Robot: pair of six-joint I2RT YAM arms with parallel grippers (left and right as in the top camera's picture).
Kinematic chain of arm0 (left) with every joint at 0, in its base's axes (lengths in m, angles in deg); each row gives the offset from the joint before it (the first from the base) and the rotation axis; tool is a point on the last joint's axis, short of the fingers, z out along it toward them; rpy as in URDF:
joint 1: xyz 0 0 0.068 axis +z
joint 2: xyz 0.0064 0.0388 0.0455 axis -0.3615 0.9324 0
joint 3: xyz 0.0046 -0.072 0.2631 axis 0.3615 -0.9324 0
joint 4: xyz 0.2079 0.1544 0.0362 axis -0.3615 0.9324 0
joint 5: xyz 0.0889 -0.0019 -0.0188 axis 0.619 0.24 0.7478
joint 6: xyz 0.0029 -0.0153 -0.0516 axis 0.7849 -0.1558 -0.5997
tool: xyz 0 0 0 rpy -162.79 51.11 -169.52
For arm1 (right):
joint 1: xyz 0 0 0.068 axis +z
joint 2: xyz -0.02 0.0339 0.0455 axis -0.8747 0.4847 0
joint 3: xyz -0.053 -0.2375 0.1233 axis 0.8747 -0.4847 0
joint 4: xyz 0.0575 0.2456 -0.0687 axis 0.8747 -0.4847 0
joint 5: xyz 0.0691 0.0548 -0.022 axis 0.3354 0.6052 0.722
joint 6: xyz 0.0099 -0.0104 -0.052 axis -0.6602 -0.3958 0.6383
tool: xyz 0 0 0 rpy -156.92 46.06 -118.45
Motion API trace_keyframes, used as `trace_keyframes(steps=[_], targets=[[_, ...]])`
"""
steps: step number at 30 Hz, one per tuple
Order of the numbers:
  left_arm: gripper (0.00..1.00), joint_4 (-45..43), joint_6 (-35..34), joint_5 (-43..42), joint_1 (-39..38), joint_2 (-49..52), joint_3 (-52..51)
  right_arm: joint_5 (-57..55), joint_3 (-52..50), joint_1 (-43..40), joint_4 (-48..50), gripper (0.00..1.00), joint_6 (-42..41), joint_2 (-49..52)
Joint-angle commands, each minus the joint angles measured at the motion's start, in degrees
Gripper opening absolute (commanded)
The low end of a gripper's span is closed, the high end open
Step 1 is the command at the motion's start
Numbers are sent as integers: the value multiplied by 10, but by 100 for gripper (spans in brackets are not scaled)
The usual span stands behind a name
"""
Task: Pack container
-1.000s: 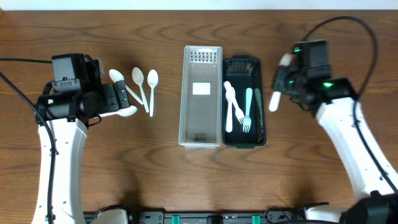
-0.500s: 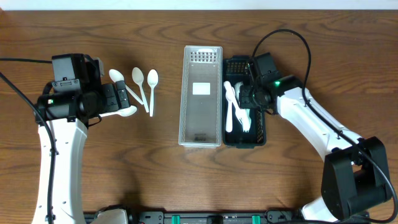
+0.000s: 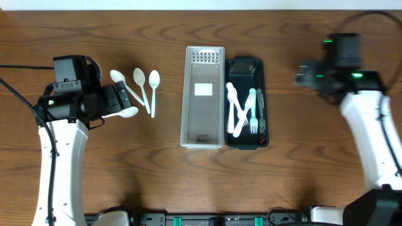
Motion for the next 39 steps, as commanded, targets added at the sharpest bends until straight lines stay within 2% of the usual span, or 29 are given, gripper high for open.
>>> trace_keyframes(steps=[1,7,11,14,17,21,25,27,31,39], targets=[[98,-21,-20,2,2,15,11,-3,0,-56,-24,83,-7,8],[99,-20,-91,29,18,117,16,-3,0,-113,-59,90,-7,11],[98,-19,-105,17,22,189,25,-3,0,-117,-59,91,-7,11],[97,-22,-157,15,22,224,28,-3,0,-117,-58,92,-7,11],[96,-52,-145,-21,22,241,28,-3,0,-117,-59,91,-7,11],[96,-108,-157,-26,22,252,28,-3,0,-117,-56,90,-7,11],[87,-133,-228,-26,22,267,30,-3,0,-117,-56,89,-7,11],[82,-132,-238,-35,22,283,39,-3,0,-117,-56,88,-7,11],[80,-91,-231,-38,21,316,99,-3,0,-117,-57,88,-7,11],[81,69,-178,-21,21,434,298,-3,0,-117,-61,87,-7,11]])
